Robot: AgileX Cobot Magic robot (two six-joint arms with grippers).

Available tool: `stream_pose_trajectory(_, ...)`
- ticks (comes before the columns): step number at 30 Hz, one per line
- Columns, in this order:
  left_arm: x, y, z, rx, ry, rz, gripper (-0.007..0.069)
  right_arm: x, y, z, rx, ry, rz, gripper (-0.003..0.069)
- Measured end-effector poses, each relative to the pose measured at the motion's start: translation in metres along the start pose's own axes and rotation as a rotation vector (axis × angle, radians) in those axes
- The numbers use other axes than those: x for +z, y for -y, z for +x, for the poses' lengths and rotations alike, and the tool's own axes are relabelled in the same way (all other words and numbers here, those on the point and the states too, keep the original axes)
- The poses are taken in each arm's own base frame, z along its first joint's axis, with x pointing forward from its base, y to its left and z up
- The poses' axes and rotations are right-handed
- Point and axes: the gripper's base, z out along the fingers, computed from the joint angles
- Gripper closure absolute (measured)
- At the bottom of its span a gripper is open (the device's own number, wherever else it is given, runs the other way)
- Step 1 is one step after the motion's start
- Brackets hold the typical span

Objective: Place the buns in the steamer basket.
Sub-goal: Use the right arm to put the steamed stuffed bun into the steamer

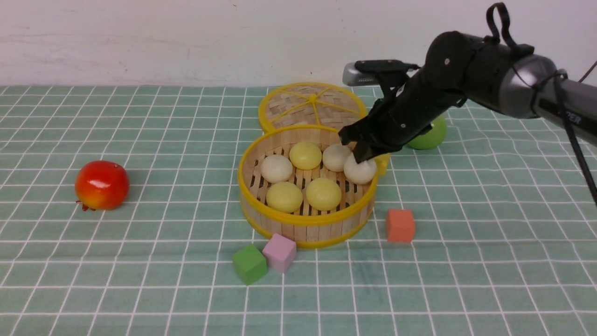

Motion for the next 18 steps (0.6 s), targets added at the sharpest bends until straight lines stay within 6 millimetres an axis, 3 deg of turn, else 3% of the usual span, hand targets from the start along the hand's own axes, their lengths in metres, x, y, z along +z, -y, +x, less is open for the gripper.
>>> stream_pose_trajectory(10,0.0,0.0,0.0,0.0,0.0,0.0,0.0386,0.016,0.002,0.005,0.043,-0.024,-0.032,0.0659)
stream_pose_trajectory(18,0.0,0.0,0.0,0.0,0.0,0.0,0.0386,0.016,-0.001,0.005,0.063,-0.016,-0.061,0.0659)
